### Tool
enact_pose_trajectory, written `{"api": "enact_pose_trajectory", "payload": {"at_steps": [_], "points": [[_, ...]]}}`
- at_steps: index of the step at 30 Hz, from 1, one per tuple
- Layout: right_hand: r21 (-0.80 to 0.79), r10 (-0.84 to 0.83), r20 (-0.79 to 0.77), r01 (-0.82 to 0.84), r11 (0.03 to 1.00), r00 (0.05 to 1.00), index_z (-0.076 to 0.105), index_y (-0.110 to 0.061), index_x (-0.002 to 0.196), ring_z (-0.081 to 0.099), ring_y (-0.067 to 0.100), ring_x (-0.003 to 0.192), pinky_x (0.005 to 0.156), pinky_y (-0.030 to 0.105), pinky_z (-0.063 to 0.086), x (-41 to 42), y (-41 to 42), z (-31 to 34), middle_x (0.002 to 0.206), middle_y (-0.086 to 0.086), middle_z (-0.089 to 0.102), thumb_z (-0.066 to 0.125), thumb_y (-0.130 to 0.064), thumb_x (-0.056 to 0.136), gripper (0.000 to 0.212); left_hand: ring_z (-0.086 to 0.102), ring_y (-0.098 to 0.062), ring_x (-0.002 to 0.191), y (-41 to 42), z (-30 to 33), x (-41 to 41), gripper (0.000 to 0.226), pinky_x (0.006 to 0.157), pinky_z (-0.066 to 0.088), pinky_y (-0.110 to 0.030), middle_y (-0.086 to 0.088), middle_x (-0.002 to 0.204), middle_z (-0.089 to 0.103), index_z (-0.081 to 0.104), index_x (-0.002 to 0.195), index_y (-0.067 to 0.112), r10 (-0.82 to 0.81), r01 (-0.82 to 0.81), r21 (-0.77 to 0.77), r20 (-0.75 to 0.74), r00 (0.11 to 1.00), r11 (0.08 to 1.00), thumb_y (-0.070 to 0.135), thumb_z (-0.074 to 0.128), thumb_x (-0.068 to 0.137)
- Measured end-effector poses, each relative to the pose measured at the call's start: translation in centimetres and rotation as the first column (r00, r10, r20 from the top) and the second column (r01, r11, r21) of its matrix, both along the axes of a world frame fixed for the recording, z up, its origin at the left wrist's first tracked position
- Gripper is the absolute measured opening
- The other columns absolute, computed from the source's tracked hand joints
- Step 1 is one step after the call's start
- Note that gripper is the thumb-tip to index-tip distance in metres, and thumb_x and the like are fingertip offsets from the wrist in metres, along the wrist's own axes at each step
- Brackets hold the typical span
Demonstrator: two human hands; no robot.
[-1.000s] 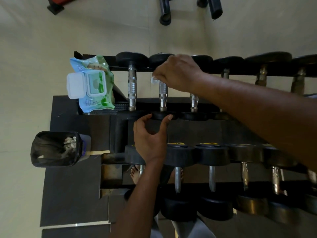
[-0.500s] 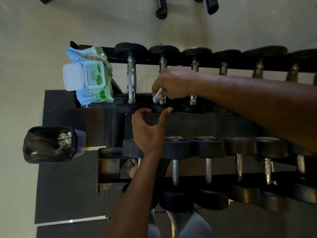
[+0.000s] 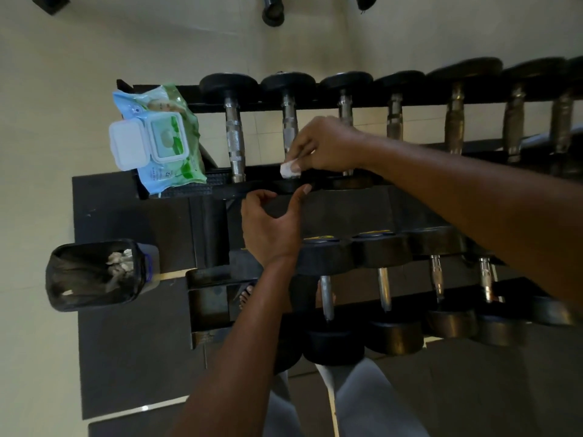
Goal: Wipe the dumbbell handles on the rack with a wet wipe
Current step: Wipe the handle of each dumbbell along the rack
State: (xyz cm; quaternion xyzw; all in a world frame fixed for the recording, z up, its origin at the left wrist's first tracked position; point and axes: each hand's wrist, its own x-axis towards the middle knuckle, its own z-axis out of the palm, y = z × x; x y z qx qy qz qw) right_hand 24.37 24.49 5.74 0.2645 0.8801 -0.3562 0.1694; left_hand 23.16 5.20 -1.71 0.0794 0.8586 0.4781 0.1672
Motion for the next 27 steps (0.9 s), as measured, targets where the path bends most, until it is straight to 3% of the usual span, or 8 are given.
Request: {"api": "enact_pose_trajectory", "payload": {"at_steps": [3,6,10,13,18,21,24,27], "points": [[-0.159,-0.306,-0.097,0.288,0.944,0.947,0.079,-0.025,0.114,0.070,0.003,0.105,0.091,0.027,0.058,3.6,1.0,0.0,0.113,-0.008,0.075,0.080,-0.024,0.095,0.019,0.063,-0.005,0.078,0.1,0.3,0.4,0.049,0.067,0.054,-0.033,0.012,0.086,0.066,0.060,0.086,0.029,-0.059,0.057,-0.035,-0.076,0.995,0.998,0.074,0.080,0.082],[-0.270,-0.472,-0.137,0.425,0.864,0.871,0.077,-0.021,0.115,0.073,0.009,0.102,0.087,0.030,0.062,6.9,1.6,0.1,0.112,-0.002,0.075,0.078,-0.024,0.097,0.018,0.061,-0.006,0.076,0.6,1.4,1.2,0.035,0.065,0.053,-0.027,0.011,0.085,0.064,0.062,0.087,0.026,-0.147,0.145,-0.022,-0.176,0.973,0.989,0.055,0.079,0.093],[-0.361,-0.581,-0.173,0.498,0.789,0.795,0.072,-0.013,0.119,0.076,0.018,0.101,0.083,0.032,0.066,9.2,2.4,0.6,0.116,0.007,0.072,0.075,-0.018,0.100,0.020,0.059,-0.001,0.089,2.1,2.7,2.5,0.031,0.069,0.045,-0.010,0.011,0.102,0.065,0.068,0.106,0.022,-0.276,0.280,-0.011,-0.217,0.936,0.960,0.048,0.079,0.096],[-0.369,-0.600,-0.197,0.509,0.778,0.775,0.066,-0.013,0.127,0.078,0.018,0.095,0.077,0.031,0.066,10.3,3.4,0.7,0.114,0.009,0.072,0.073,-0.013,0.101,0.028,0.056,0.003,0.099,3.7,3.0,4.2,0.046,0.068,0.041,-0.010,0.010,0.120,0.061,0.068,0.119,0.024,-0.363,0.353,-0.085,-0.205,0.909,0.932,0.060,0.077,0.093],[-0.307,-0.562,-0.174,0.498,0.811,0.809,0.074,-0.016,0.128,0.079,0.016,0.090,0.081,0.037,0.068,11.8,4.8,-0.7,0.109,0.001,0.073,0.072,-0.012,0.102,0.027,0.062,-0.003,0.107,5.4,2.5,6.4,0.058,0.071,0.041,-0.017,0.010,0.127,0.062,0.071,0.123,0.025,-0.316,0.288,-0.159,-0.194,0.929,0.944,0.069,0.078,0.087],[-0.159,-0.460,-0.226,0.433,0.887,0.859,0.078,-0.021,0.119,0.075,0.011,0.090,0.082,0.035,0.066,11.8,5.8,-1.4,0.108,-0.007,0.073,0.072,-0.019,0.102,0.018,0.063,-0.002,0.106,5.8,2.0,7.0,0.055,0.069,0.035,-0.005,0.011,0.121,0.066,0.073,0.120,0.024,-0.258,0.234,-0.147,-0.176,0.950,0.961,0.065,0.083,0.085],[0.000,-0.256,-0.335,0.272,0.962,0.907,0.077,-0.023,0.122,0.062,0.000,0.095,0.084,0.023,0.051,10.5,6.5,-1.9,0.114,-0.012,0.068,0.070,-0.024,0.103,0.021,0.062,0.000,0.102,6.0,1.6,7.2,0.055,0.071,0.041,-0.007,0.014,0.117,0.064,0.075,0.117,0.024,-0.214,0.193,-0.134,-0.167,0.962,0.972,0.066,0.086,0.082],[0.223,0.137,-0.305,-0.069,0.972,0.942,0.076,-0.024,0.124,0.057,0.006,0.104,0.088,0.029,0.051,9.9,6.9,-3.1,0.119,-0.008,0.068,0.065,-0.026,0.104,0.023,0.056,0.004,0.098,5.9,1.3,7.4,0.055,0.073,0.039,-0.002,0.018,0.111,0.063,0.076,0.116,0.025,-0.172,0.158,-0.106,-0.142,0.975,0.982,0.065,0.088,0.080]]}}
